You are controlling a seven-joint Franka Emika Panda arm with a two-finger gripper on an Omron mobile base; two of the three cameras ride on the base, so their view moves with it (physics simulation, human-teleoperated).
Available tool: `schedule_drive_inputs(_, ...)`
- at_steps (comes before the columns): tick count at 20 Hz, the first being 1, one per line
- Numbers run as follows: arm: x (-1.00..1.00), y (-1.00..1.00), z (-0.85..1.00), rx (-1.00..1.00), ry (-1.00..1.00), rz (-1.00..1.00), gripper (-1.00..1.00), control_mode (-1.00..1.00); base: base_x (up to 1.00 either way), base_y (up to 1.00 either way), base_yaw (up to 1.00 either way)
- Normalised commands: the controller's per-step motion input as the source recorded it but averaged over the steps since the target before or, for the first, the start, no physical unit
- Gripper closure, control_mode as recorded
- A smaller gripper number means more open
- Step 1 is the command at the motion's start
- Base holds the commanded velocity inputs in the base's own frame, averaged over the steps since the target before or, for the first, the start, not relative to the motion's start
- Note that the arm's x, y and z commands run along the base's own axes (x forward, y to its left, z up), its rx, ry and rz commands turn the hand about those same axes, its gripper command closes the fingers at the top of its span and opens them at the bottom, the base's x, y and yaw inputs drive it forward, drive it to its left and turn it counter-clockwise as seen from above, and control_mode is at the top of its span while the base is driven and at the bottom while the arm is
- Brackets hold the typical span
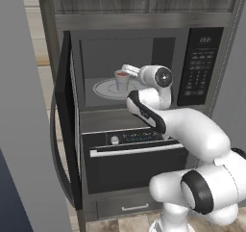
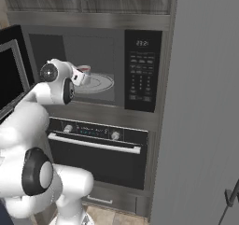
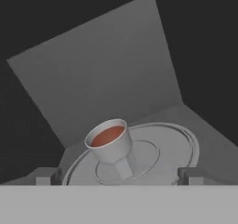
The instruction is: Place the microwavable item in the microwave. Then, close the microwave door and press the start button.
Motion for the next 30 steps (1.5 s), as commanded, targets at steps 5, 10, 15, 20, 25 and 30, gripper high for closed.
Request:
schedule_drive_inputs(5,-1.0,0.0,0.69,-0.14,-0.27,0.1,-1.0,-1.0,0.0,0.0,0.0)
schedule_drive_inputs(10,-1.0,0.01,0.56,-0.3,-0.12,0.24,-1.0,-1.0,0.0,0.0,0.0)
schedule_drive_inputs(15,-1.0,0.09,0.04,-0.33,0.0,0.29,-1.0,-1.0,0.0,0.0,0.0)
schedule_drive_inputs(20,-1.0,0.3,0.0,-0.36,-0.03,0.1,-1.0,-1.0,0.0,0.0,0.0)
schedule_drive_inputs(25,-1.0,0.44,0.0,-0.37,-0.1,0.0,-1.0,-1.0,0.0,0.0,0.0)
schedule_drive_inputs(30,-1.0,0.35,0.02,-0.36,-0.18,0.0,-1.0,-1.0,0.0,0.0,0.0)
